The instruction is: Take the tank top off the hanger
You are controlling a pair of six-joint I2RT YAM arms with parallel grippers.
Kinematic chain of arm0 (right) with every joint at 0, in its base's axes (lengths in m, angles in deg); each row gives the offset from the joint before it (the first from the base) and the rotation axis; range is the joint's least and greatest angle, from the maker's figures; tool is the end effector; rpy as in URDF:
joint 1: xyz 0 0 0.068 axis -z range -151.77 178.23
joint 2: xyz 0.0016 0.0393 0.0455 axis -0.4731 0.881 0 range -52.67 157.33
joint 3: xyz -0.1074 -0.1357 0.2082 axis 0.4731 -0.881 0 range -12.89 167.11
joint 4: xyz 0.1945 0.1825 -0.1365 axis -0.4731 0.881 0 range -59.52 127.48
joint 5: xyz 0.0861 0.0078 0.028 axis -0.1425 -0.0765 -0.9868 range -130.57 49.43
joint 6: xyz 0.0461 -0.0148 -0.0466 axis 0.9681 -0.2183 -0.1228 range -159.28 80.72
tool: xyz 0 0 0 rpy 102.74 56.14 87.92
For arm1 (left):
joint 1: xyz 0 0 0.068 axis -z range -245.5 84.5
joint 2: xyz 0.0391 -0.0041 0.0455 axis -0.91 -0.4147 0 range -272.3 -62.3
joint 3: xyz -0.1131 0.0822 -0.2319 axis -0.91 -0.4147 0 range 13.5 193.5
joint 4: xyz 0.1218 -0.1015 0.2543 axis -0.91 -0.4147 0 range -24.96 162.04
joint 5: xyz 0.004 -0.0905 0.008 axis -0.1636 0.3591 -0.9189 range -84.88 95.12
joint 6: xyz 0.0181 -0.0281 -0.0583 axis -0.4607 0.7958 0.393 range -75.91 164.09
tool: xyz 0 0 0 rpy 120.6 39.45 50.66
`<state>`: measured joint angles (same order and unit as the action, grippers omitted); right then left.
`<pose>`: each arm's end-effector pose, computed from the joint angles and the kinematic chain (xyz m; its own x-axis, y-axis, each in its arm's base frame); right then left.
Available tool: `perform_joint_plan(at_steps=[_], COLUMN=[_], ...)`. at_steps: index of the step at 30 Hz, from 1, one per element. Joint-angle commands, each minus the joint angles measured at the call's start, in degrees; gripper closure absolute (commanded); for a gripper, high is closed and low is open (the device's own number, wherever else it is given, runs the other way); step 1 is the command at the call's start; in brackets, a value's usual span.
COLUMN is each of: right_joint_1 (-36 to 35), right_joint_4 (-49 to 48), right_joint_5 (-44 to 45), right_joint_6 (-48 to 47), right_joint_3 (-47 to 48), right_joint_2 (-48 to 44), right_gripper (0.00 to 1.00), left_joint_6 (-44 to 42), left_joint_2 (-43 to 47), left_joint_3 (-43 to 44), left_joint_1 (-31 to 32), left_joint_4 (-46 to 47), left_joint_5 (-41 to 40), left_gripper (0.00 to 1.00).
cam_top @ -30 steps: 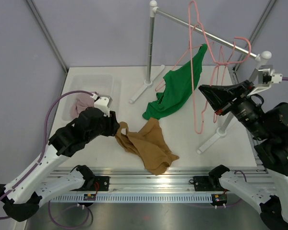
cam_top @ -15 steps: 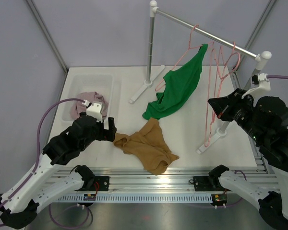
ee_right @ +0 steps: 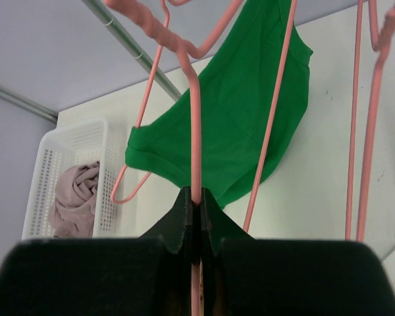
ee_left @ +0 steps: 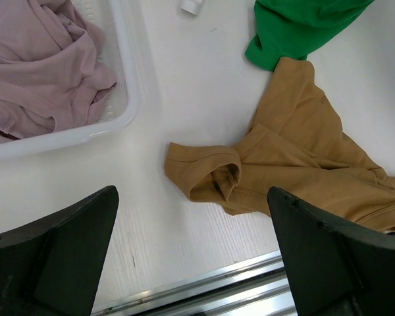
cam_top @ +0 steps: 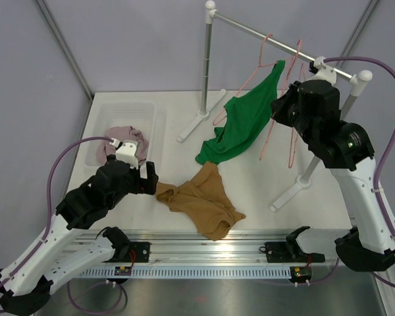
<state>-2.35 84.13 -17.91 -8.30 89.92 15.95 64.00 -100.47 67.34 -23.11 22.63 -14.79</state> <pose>0.2199 0.1060 0.5261 -0.3267 0.3588 -0.8744 0.0133 0.9268 0.3753 0.1423 -0.1053 0.3411 -0.5303 0.0507 -0.8463 0.2598 0.9599 -0.1053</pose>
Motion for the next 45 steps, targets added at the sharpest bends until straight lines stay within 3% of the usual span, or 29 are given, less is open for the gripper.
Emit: perform_joint_plan(at_steps=[1, 5, 10, 17, 27, 28, 30, 31, 36, 38, 45], right_joint_1=[1.58, 7.72, 13.00, 15.20, 15.29, 15.30, 15.21, 15.29, 15.29, 15.30, 15.21], right_joint_4=[-2.76, -1.80, -2.40, -6.10, -8.56, -8.56, -8.12, -7.95, -5.66, -4.44, 5.75], right_joint_5=[4.06, 0.48, -4.63, -5.60, -6.22, -7.35, -8.59, -9.90, -12.97, -14.91, -25.87], right_joint_6=[-1.45, -0.58, -0.57, 0.92, 2.06, 2.06, 2.06, 2.06, 1.72, 0.32, -8.74], right_joint_3=[5.99, 9.34, 6.89, -4.70, -10.17, -9.99, -9.38, -8.68, -6.65, -5.51, -1.12], right_joint_2=[3.35, 6.34, 7.23, 3.19, 0.02, -0.06, -0.50, -0.50, -2.79, -3.66, -6.65], right_gripper=[1.00, 1.00, 1.00, 1.00, 1.00, 0.94, 0.68, 0.43, 0.08, 0.00, 0.00], left_joint_6=[-0.48, -0.65, -0.74, -0.74, -0.48, -0.04, 0.84, 2.41, 8.47, 10.15, 16.13], left_joint_2=[1.26, 1.70, 2.05, 1.70, 0.56, 0.12, -0.41, -1.11, -4.45, -5.41, -15.14], left_joint_3=[-0.49, -0.67, -0.67, -0.49, 0.47, 0.91, 1.96, 2.14, 1.44, 0.74, -0.41], left_joint_1=[-0.20, -0.20, -0.20, -0.20, -0.20, -0.20, -0.20, -0.20, 0.58, 2.07, 18.92], left_joint_4=[2.65, 2.74, 2.91, 2.91, 2.74, 2.48, 1.95, 1.77, 3.17, 4.23, 12.65], left_joint_5=[-1.11, -0.58, -0.14, 0.30, 1.62, 1.88, 1.97, 1.88, 2.50, 2.06, -2.78], left_gripper=[0.01, 0.01, 0.01, 0.01, 0.01, 0.01, 0.01, 0.01, 0.01, 0.01, 0.01])
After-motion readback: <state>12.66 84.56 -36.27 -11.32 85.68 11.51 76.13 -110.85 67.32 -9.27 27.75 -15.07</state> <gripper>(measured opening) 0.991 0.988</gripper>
